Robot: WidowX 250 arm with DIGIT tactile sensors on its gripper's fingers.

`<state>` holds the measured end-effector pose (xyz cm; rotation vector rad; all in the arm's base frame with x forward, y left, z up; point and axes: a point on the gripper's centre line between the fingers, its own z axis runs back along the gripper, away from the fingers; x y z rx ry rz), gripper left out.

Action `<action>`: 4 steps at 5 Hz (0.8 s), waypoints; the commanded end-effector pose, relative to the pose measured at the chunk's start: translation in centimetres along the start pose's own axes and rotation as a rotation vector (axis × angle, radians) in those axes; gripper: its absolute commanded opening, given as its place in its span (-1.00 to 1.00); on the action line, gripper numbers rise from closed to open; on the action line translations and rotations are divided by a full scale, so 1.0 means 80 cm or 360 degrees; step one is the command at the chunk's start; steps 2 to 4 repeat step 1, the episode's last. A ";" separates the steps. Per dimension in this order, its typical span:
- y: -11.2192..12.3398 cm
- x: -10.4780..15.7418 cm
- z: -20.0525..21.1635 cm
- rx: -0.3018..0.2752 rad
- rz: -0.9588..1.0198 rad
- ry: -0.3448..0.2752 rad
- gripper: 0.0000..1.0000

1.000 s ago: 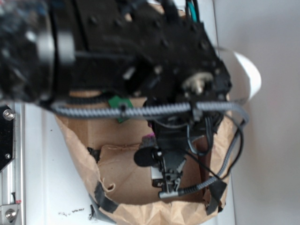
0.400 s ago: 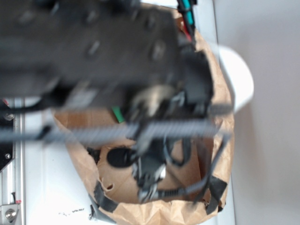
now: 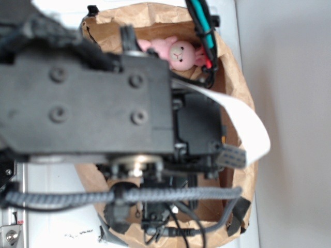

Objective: Grab the rock.

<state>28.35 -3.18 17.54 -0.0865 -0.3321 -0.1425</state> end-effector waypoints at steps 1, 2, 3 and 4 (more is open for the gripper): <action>-0.012 0.011 0.008 0.0051 -0.0025 -0.0046 -1.00; -0.012 0.011 0.008 0.0051 -0.0025 -0.0046 -1.00; -0.012 0.011 0.008 0.0051 -0.0025 -0.0046 -1.00; -0.012 0.011 0.008 0.0051 -0.0025 -0.0046 -1.00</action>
